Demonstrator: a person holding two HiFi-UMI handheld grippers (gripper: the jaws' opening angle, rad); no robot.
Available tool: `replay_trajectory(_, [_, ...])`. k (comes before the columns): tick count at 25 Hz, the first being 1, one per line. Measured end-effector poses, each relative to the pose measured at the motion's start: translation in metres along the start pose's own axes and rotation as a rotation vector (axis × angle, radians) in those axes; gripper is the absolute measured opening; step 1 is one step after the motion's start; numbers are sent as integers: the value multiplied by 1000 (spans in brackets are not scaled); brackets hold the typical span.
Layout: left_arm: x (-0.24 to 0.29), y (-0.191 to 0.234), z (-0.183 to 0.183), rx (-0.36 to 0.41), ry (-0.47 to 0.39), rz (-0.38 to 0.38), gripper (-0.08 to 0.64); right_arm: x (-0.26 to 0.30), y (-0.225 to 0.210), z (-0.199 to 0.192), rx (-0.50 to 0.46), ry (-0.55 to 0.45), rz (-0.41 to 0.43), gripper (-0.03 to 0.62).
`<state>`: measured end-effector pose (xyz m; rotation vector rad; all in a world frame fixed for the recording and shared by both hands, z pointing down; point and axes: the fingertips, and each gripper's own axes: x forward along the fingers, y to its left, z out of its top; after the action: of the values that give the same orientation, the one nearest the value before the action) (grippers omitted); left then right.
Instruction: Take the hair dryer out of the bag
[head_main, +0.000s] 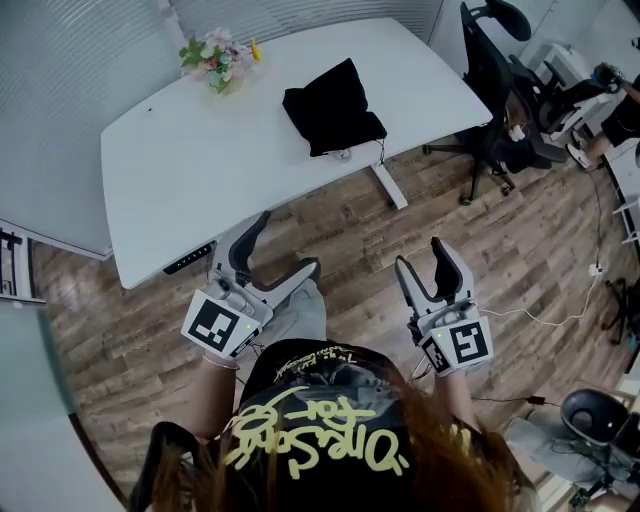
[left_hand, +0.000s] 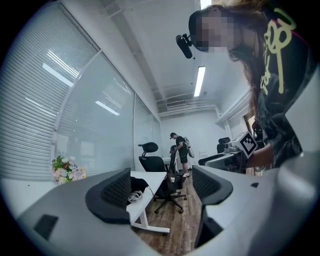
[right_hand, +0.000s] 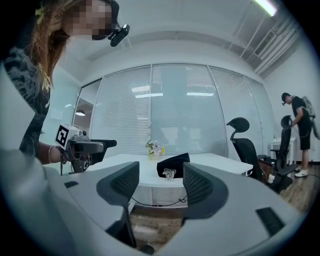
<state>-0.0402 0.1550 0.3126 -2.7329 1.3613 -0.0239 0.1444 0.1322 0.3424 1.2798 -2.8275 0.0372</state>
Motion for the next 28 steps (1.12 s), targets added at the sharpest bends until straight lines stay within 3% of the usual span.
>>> replay_trajectory(28, [142,184,0,32,18,-83,377,201,-97,32,16,-9,-80,256])
